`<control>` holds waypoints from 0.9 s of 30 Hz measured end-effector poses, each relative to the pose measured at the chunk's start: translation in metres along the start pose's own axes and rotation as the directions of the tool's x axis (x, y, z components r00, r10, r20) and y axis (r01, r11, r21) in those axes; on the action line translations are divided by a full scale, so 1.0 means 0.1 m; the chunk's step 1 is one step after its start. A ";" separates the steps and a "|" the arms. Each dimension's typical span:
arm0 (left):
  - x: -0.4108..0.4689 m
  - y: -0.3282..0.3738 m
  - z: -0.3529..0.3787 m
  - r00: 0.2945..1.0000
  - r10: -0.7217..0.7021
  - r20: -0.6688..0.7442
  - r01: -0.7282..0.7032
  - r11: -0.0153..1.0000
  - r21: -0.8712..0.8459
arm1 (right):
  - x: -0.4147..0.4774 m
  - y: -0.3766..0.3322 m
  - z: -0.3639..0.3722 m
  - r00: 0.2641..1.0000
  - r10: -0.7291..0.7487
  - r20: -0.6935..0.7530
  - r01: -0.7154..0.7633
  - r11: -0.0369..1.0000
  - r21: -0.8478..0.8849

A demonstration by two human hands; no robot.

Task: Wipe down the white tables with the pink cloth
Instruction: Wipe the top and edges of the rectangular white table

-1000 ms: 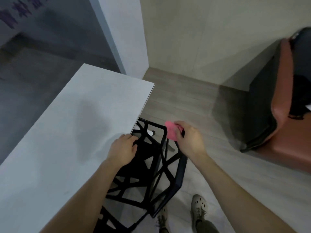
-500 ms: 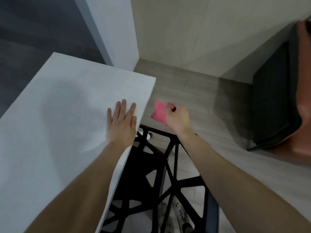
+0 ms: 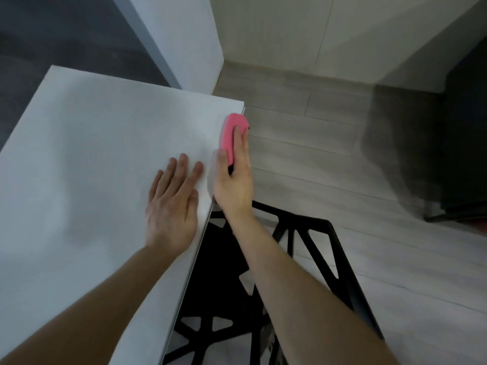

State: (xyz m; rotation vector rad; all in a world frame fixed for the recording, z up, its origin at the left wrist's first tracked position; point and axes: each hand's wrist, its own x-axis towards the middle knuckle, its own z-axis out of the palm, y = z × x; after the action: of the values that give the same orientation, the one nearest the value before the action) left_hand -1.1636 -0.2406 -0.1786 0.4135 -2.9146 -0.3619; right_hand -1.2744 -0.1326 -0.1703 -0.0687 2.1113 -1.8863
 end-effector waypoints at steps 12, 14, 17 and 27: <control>-0.01 -0.12 -0.03 0.995 0.082 -0.055 -0.085 0.995 -0.061 | -0.28 0.08 0.16 0.983 -0.064 -0.175 0.075 0.995 0.059; -0.02 -0.13 -0.01 0.994 0.085 -0.071 -0.089 0.994 -0.064 | 0.27 0.00 0.12 0.984 -0.058 -0.171 0.064 0.998 0.030; -0.01 -0.16 0.00 0.992 0.084 -0.099 -0.090 0.994 -0.058 | 0.67 -0.08 0.11 0.977 -0.044 -0.208 0.050 0.998 0.024; -0.02 -0.12 -0.03 0.993 0.082 -0.085 -0.086 0.995 -0.054 | -0.09 0.13 0.19 0.990 -0.108 -0.091 0.120 0.983 0.140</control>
State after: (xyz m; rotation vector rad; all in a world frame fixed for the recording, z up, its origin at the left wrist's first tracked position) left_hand -1.1579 -0.2515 -0.1788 0.2890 -2.8225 -0.4052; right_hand -1.2587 -0.1474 -0.1828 -0.0818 2.0554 -2.1388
